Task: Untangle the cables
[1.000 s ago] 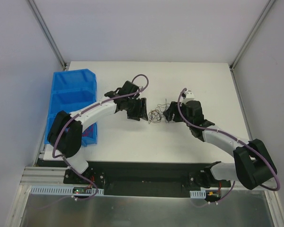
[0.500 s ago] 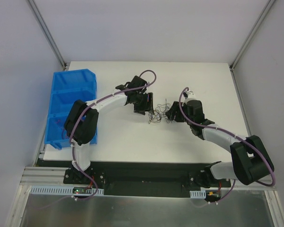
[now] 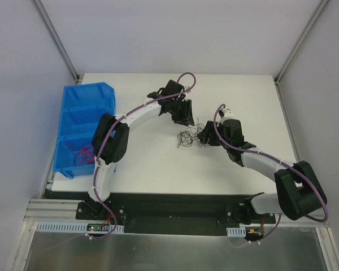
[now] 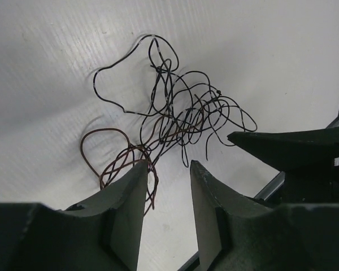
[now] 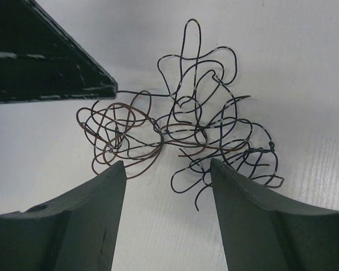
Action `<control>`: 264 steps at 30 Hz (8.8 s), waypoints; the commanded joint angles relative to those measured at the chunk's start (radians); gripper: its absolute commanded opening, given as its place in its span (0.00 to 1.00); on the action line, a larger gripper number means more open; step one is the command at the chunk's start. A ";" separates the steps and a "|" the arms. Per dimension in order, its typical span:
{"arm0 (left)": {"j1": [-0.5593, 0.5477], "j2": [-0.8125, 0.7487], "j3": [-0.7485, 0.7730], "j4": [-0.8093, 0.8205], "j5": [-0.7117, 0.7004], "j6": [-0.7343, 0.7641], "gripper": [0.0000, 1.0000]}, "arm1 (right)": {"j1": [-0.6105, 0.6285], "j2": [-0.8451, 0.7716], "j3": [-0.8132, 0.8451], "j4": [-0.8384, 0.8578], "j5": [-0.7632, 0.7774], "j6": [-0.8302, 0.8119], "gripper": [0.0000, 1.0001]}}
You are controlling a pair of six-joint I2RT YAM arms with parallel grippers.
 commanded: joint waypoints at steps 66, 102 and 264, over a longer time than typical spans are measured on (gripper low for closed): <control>-0.212 -0.933 -0.159 -0.156 -0.299 -0.016 0.00 | 0.350 -0.546 0.010 -0.037 -0.040 -0.102 0.78; -0.214 -1.206 0.001 -0.238 -0.730 0.116 0.00 | 0.266 -0.114 0.024 -0.239 0.571 -0.011 0.38; -0.214 -1.005 -0.364 0.022 -0.351 0.131 0.00 | 0.150 0.248 0.292 -0.302 0.219 -0.012 0.62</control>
